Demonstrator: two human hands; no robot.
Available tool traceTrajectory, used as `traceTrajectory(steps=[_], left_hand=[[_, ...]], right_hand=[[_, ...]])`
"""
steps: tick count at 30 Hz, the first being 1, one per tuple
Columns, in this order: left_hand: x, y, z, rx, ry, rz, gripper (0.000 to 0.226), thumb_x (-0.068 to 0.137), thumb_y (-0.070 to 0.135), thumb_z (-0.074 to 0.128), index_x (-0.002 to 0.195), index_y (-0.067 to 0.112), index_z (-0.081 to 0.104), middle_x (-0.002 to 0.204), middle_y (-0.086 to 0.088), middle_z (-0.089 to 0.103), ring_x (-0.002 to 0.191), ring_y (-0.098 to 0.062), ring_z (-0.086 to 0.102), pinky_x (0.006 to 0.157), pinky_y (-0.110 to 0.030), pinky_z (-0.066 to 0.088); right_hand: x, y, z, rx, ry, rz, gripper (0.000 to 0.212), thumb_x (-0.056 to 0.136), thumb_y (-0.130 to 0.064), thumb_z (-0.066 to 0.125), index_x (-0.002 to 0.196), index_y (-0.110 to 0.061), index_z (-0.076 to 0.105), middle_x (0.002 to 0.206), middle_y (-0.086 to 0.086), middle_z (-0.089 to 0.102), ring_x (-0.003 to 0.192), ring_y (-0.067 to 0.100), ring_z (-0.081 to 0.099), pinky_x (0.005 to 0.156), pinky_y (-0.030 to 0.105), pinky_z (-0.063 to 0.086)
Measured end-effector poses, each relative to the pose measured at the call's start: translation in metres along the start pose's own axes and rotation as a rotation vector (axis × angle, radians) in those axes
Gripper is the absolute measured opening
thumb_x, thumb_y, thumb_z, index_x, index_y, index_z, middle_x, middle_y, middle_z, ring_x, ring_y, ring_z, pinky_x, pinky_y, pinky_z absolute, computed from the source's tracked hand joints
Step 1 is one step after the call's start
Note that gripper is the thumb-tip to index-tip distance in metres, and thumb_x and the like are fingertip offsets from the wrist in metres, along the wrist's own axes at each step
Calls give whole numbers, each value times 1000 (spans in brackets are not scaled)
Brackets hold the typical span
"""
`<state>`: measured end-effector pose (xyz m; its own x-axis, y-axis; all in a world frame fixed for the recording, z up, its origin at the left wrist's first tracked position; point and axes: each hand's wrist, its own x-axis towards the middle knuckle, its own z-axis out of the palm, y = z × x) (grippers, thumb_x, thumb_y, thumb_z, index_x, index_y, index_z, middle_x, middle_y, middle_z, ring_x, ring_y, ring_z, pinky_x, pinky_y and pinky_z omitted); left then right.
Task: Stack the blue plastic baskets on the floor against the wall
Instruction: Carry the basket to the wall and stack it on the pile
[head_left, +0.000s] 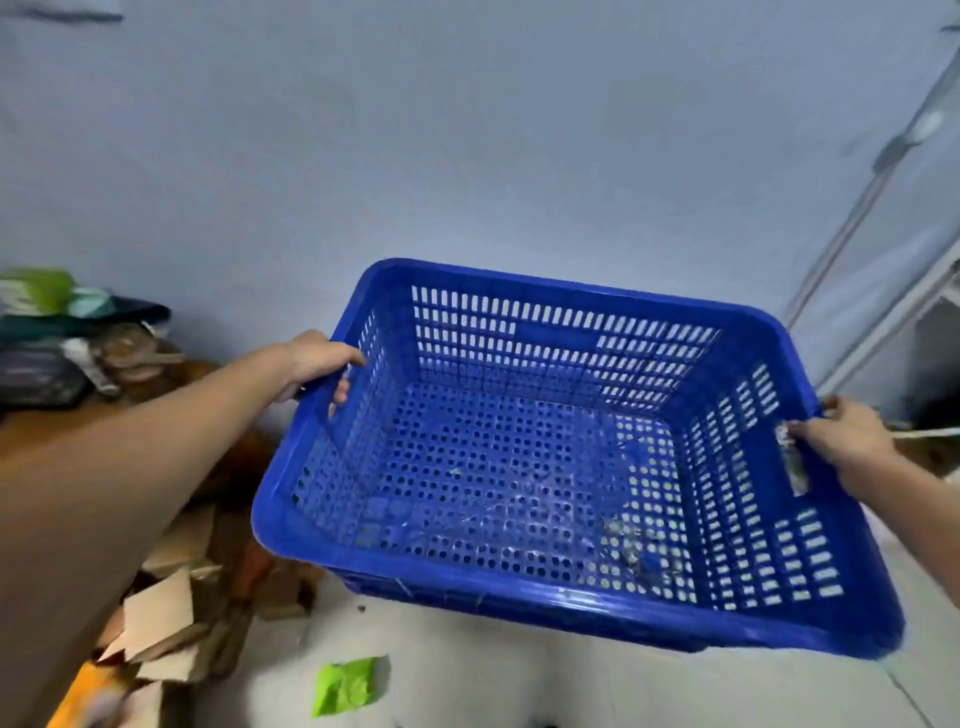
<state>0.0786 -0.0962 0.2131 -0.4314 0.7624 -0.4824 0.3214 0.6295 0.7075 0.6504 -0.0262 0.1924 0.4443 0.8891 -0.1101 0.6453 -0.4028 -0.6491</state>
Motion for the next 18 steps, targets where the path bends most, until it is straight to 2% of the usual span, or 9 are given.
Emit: traceTrajectory(steps=[2, 3, 5, 7, 8, 10, 13, 16, 18], left_hand=[[26, -20, -25, -37, 34, -37, 21, 93, 20, 65, 87, 3, 55, 55, -12, 52, 41, -25, 52, 50, -36, 51], [41, -27, -34, -50, 45, -52, 22, 93, 21, 66, 89, 3, 55, 55, -12, 53, 41, -24, 52, 50, -36, 50], [73, -39, -47, -62, 63, -90, 24, 93, 22, 67, 93, 2, 54, 57, -12, 53, 43, -24, 54, 50, -36, 50], [105, -47, -51, -65, 64, -126, 27, 91, 26, 68, 90, 2, 56, 58, -13, 57, 48, -27, 59, 55, -40, 54], [121, -50, -51, -53, 67, -149, 29, 88, 30, 70, 86, 3, 59, 58, -14, 60, 52, -30, 62, 62, -44, 58], [160, -57, -47, -57, 84, -158, 35, 78, 36, 71, 86, 3, 63, 58, -14, 66, 60, -32, 65, 77, -49, 57], [205, -52, -32, -104, 89, -167, 42, 70, 34, 72, 97, 2, 65, 61, -15, 67, 63, -33, 64, 72, -48, 54], [235, -30, -18, -122, 146, -118, 26, 82, 23, 68, 89, -1, 63, 62, -17, 64, 62, -32, 62, 69, -48, 56], [254, -14, -13, -115, 168, -113, 26, 82, 24, 67, 88, -1, 64, 63, -18, 67, 62, -32, 64, 72, -52, 60]], right_hand=[[18, -36, 41, 66, -54, -28, 26, 85, -4, 71, 106, -10, 56, 72, 16, 63, 71, 30, 61, 75, 40, 49], [28, -49, 61, 83, -81, -25, 29, 85, -2, 71, 107, -11, 55, 74, 19, 65, 67, 30, 62, 76, 43, 54], [61, -64, 103, 93, -127, -17, 30, 83, -1, 71, 105, -12, 54, 82, 25, 70, 69, 33, 68, 79, 53, 59], [97, -80, 140, 67, -171, -9, 29, 83, -2, 71, 105, -11, 55, 80, 24, 71, 71, 35, 71, 79, 55, 59], [106, -93, 155, 45, -177, -9, 29, 83, -3, 71, 106, -10, 55, 80, 23, 71, 73, 35, 72, 80, 54, 59], [123, -117, 181, 15, -165, -36, 28, 85, -4, 70, 105, -13, 53, 85, 22, 72, 76, 34, 73, 82, 48, 58], [153, -135, 212, -45, -151, -65, 29, 87, -6, 69, 112, -13, 55, 92, 21, 70, 74, 32, 68, 80, 38, 51], [185, -145, 234, -88, -157, -65, 39, 88, -9, 69, 124, -8, 57, 90, 19, 69, 77, 33, 69, 88, 41, 53], [201, -152, 243, -112, -163, -41, 40, 89, -9, 69, 127, -7, 56, 90, 20, 69, 74, 31, 67, 87, 38, 50]])
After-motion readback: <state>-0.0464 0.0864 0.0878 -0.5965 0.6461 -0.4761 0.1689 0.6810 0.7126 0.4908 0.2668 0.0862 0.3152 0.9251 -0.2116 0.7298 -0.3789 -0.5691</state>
